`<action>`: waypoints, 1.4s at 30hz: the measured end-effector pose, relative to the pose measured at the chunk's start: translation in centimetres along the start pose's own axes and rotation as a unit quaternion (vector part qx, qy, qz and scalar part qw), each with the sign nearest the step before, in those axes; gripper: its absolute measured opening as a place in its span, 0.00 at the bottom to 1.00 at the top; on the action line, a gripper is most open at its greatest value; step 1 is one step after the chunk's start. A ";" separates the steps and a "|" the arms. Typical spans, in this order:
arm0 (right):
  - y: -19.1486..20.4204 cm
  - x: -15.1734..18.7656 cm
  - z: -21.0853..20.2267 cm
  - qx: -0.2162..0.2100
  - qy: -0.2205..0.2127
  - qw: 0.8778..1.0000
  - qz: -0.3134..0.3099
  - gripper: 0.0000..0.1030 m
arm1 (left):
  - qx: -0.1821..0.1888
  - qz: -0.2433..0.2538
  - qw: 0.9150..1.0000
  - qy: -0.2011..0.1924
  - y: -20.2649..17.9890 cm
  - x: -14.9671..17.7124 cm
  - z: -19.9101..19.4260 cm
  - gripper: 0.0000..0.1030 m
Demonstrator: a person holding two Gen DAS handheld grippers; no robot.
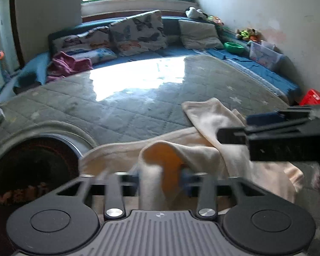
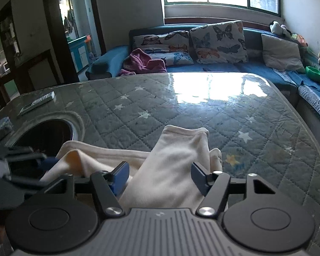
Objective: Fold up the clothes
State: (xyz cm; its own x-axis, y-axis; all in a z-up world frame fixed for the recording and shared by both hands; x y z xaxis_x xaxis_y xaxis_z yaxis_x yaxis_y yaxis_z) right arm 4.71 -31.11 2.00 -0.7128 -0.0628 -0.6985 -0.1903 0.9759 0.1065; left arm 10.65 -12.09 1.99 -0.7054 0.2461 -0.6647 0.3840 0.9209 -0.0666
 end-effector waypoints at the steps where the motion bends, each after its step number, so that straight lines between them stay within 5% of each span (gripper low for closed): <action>1: 0.1 -0.1 0.1 0.000 0.001 1.000 -0.001 0.61 | 0.004 -0.005 1.000 0.000 0.1 0.1 0.0 0.11; 12: 1.9 0.5 2.5 0.011 0.027 0.999 -0.031 0.49 | -0.046 -0.065 0.995 -0.061 2.8 1.8 -5.3 0.07; 26: 2.1 0.2 4.2 0.041 0.027 0.997 -0.053 0.49 | -0.082 -0.136 0.987 -0.037 6.5 6.3 -8.0 0.11; 28: 1.9 -0.2 4.5 0.042 0.026 0.997 -0.054 0.49 | -0.083 -0.134 0.987 -0.036 6.4 6.4 -7.9 0.15; 30: 1.9 -0.8 4.8 0.043 0.024 0.997 -0.058 0.49 | -0.084 -0.126 0.988 -0.040 6.2 6.2 -8.0 0.40; 32: 1.9 -1.5 5.3 0.045 0.023 0.997 -0.062 0.49 | -0.092 -0.113 0.988 -0.049 5.8 6.1 -8.2 0.48; 39: 1.3 -2.9 8.0 0.050 0.029 0.997 -0.053 0.39 | -0.089 -0.095 0.990 -0.061 5.5 5.3 -8.3 0.59; 42: 1.3 -3.0 8.1 0.052 0.026 0.997 -0.057 0.22 | -0.086 -0.083 0.991 -0.056 5.4 5.1 -7.6 0.59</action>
State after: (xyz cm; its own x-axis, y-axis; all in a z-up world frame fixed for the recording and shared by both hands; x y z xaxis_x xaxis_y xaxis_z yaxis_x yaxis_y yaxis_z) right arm 12.11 -27.96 -1.52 -0.7253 -0.1827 -0.6638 -0.2032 0.9780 -0.0472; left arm 4.57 -3.51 3.90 -0.6764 0.0612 -0.7340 0.1544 0.9862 -0.0600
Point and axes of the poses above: each gripper's, at about its wrist camera, not at the fingertips, and z roughly the way its jaws point, y to its left, x to its underside, the point moved 3 cm from there along z, roughly the way its jaws point, and after that the axes turned 3 degrees about y, right-handed, at the moved point
